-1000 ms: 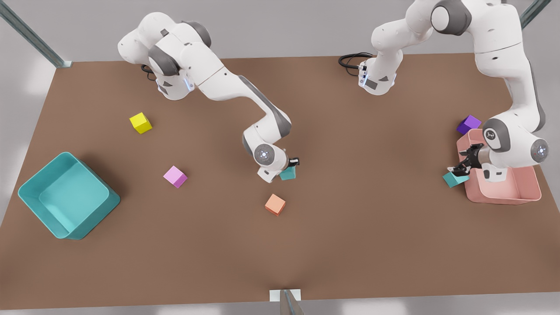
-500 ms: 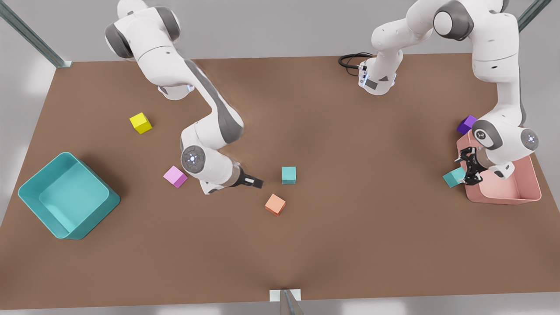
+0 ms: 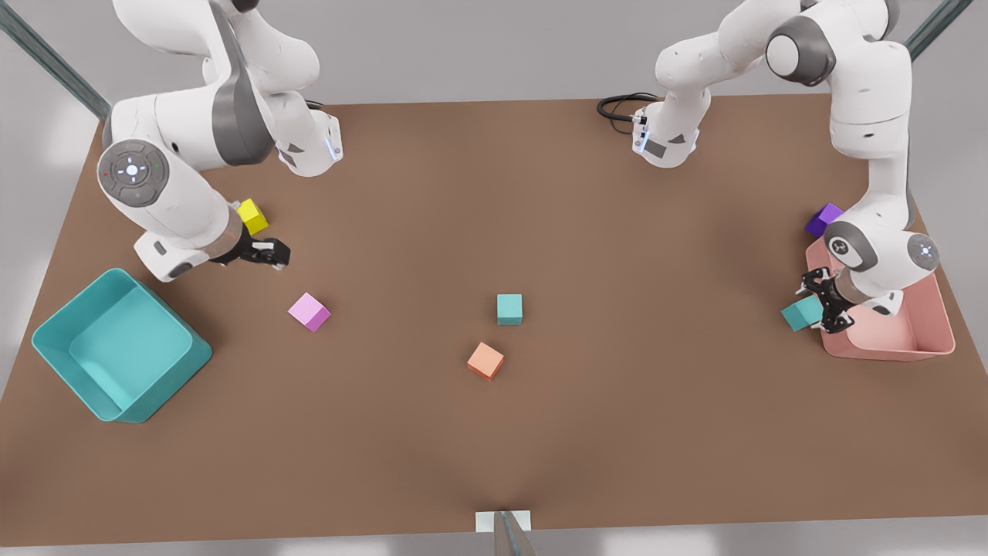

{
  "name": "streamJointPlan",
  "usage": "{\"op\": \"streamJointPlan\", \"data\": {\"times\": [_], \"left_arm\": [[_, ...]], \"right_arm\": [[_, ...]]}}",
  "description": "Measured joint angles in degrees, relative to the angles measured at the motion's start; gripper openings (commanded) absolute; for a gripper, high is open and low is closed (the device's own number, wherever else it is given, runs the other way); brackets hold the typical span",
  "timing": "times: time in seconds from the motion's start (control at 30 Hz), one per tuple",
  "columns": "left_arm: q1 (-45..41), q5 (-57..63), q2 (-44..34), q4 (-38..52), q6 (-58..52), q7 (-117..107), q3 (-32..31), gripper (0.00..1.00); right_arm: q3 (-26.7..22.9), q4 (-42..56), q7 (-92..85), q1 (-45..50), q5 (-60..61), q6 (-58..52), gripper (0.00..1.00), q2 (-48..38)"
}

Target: Stack the two blue cubes on top of each other

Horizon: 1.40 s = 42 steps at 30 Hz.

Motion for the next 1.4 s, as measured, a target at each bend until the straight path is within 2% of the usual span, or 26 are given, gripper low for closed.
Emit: {"op": "streamJointPlan", "data": {"times": [0.17, 0.27, 0.33, 0.37, 0.53, 0.63, 0.73, 0.8, 0.9, 1.0, 1.1, 1.2, 1.4], "left_arm": [[0.0, 0.0, 2.2, 0.1, 1.4, -2.2, -0.1, 1.0], [0.0, 0.0, 3.3, 0.2, 2.2, -3.3, -0.2, 0.97], [0.0, 0.0, 3.5, 0.2, 2.5, -3.9, -0.2, 0.74], [0.0, 0.0, 3.6, 0.2, 2.6, -4.2, -0.3, 0.7], [-0.2, -0.1, 1.9, 0.0, 2.1, -5.7, -1.6, 0.69], [-1.1, -0.3, -1.3, -0.3, -2.7, -7.4, -4.0, 0.69], [-9.6, -0.3, -8.6, -0.3, -8.7, -9.6, -5.6, 0.7], [-21.3, 1.1, -10.9, 1.2, -10.9, -10.8, -5.8, 0.7], [-36.6, 2.8, -8.5, 10.0, -13.0, -12.8, -6.0, 0.73], [-46.6, 3.7, -0.4, 21.0, -14.2, -15.7, -6.1, 0.73], [-51.2, 4.7, 4.2, 24.2, -15.0, -18.3, -6.1, 0.73], [-55.1, 5.6, 5.4, 24.1, -15.5, -21.0, -7.1, 0.73], [-57.1, 6.7, 6.9, 23.9, -15.7, -26.3, -9.4, 0.73]], "right_arm": [[-0.3, 0.8, -5.3, -0.4, -0.5, -1.6, 1.0, 0.2], [-0.3, 1.4, -7.8, -0.5, -0.5, -2.2, 1.0, 0.6], [-0.3, 1.5, -9.3, -0.5, -0.5, -2.6, 1.0, 1.4], [-0.3, 1.5, -10.0, -0.5, -0.5, -2.8, 1.0, 1.6], [-0.3, 1.4, -12.9, -0.3, -0.6, -3.5, 1.0, 1.7], [-0.3, 1.4, -14.3, -0.4, -0.6, -3.8, 1.0, 1.8], [-0.3, 1.5, -15.5, -0.5, -0.6, -4.0, 1.0, 1.8], [-0.3, 1.6, -16.2, -0.5, -0.6, -4.1, 1.0, 1.8], [-0.4, 2.1, -17.1, -0.6, -0.6, -4.1, 1.0, 1.8], [-0.4, 2.2, -17.9, -0.6, -0.6, -4.2, 1.0, 1.8], [-0.4, 2.2, -18.5, -0.6, -0.6, -4.2, 1.0, 1.8], [-0.4, 2.2, -19.0, -0.6, -0.6, -4.2, 1.0, 1.9], [-0.4, 2.2, -19.9, -0.6, -0.6, -4.2, 1.0, 1.9]]}}
